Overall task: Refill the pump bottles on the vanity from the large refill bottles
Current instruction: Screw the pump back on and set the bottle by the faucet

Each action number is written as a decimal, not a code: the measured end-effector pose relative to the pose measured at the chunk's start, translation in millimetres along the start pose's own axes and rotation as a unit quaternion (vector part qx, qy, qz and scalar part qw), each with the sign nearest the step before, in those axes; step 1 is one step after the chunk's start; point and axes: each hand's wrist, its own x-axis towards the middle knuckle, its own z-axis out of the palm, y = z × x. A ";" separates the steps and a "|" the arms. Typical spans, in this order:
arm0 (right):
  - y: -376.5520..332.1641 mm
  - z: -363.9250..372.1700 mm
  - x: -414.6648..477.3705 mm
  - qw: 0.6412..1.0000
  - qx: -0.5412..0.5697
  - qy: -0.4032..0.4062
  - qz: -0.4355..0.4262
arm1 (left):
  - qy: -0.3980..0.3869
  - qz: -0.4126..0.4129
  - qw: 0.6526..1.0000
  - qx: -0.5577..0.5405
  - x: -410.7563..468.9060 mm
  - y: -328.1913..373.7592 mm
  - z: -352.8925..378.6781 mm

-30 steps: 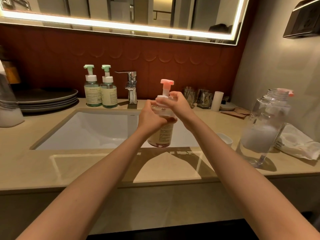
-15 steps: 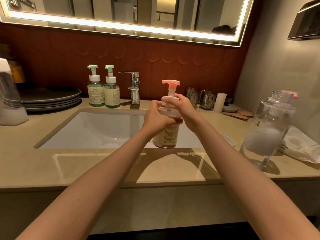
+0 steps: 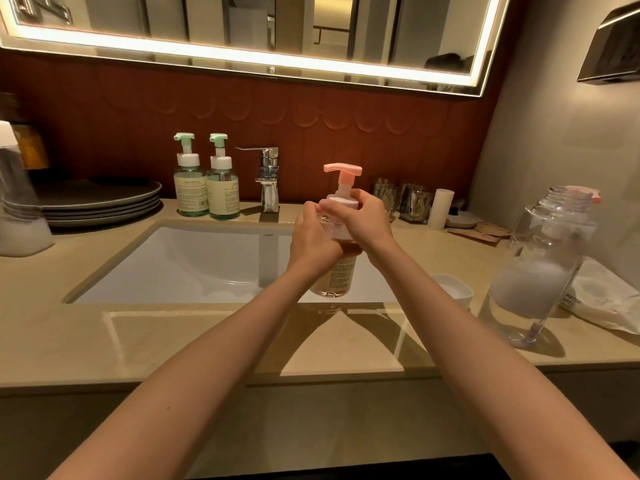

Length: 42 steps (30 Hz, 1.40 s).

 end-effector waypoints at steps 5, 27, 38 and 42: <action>0.9 -11.9 5.7 0.988 0.065 -0.112 0.080 | -0.015 -0.008 1.000 0.004 10.4 -3.5 -5.5; 44.1 32.7 55.7 0.987 -0.122 -0.058 0.090 | -0.073 -0.172 0.968 -0.164 85.7 -1.6 -16.4; 55.9 49.3 125.1 0.979 -0.178 -0.045 0.087 | -0.118 -0.162 0.959 -0.199 131.4 -27.5 -18.3; 65.3 63.7 142.1 0.983 -0.154 -0.033 0.093 | -0.093 -0.184 0.955 -0.215 146.7 -35.3 -17.6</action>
